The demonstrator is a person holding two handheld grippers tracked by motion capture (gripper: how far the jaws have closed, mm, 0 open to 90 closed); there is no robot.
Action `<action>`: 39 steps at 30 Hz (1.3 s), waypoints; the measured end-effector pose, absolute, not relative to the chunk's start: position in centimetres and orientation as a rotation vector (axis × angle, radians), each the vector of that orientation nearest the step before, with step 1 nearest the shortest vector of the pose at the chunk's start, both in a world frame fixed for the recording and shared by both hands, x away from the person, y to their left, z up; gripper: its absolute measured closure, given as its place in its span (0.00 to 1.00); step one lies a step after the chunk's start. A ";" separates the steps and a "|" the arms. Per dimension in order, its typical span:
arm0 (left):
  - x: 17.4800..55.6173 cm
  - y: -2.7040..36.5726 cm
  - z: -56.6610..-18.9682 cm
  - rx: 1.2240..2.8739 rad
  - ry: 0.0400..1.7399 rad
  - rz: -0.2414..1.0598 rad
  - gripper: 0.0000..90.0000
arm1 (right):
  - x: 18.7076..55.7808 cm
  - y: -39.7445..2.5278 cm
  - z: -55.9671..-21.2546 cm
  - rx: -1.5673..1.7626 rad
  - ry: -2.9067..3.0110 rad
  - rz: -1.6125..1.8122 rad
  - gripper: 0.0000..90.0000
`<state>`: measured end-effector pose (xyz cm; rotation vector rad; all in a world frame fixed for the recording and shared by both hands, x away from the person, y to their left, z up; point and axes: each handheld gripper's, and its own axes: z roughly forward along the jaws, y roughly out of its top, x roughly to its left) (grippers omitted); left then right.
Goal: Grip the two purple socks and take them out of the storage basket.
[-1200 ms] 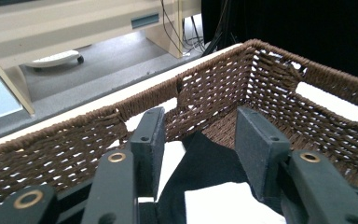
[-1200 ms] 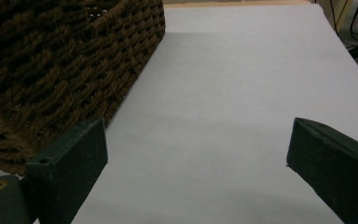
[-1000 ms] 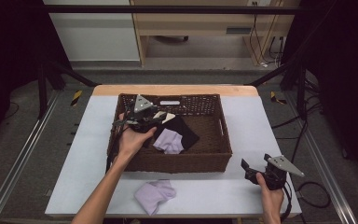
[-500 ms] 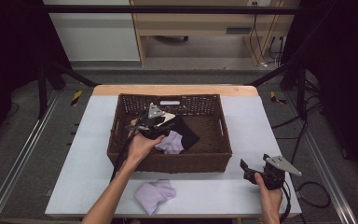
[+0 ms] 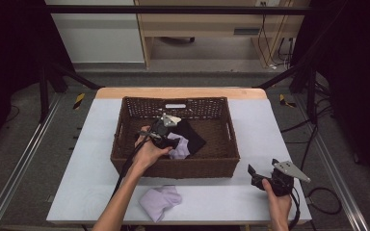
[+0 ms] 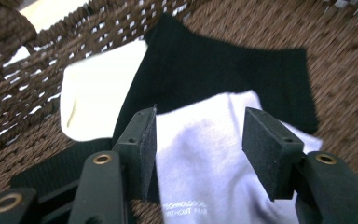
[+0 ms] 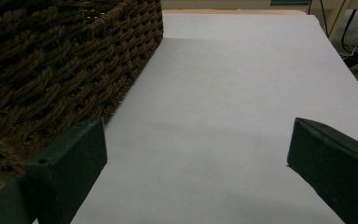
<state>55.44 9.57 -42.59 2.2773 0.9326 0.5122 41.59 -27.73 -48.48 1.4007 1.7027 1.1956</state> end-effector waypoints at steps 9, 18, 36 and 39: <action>56.1 9.5 -43.8 2.371 0.948 0.392 0.42 | 41.6 -27.7 -48.5 1.403 1.703 1.195 0.06; 56.3 9.7 -44.3 2.447 0.932 0.344 0.57 | 41.6 -27.7 -48.5 1.402 1.703 1.194 0.06; 55.3 10.8 -42.3 2.249 0.933 0.414 0.88 | 41.6 -27.8 -48.5 1.407 1.698 1.202 0.06; 55.0 11.3 -41.8 2.180 0.927 0.449 0.88 | 41.6 -27.7 -48.5 1.406 1.696 1.202 0.06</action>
